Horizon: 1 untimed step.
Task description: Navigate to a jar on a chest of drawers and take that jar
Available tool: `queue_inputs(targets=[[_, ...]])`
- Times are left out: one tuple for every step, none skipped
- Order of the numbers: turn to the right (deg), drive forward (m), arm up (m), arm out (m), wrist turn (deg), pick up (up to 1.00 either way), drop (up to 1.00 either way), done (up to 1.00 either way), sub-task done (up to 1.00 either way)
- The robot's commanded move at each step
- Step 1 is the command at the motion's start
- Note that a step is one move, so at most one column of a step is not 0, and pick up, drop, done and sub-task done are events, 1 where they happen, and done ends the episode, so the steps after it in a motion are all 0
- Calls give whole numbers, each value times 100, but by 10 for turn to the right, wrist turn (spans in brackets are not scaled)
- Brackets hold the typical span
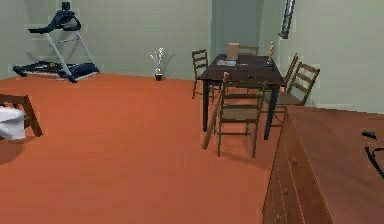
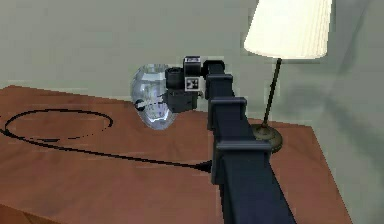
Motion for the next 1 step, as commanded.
queue_inputs(targets=[[0, 0, 0, 0, 0, 0, 0, 100, 0]])
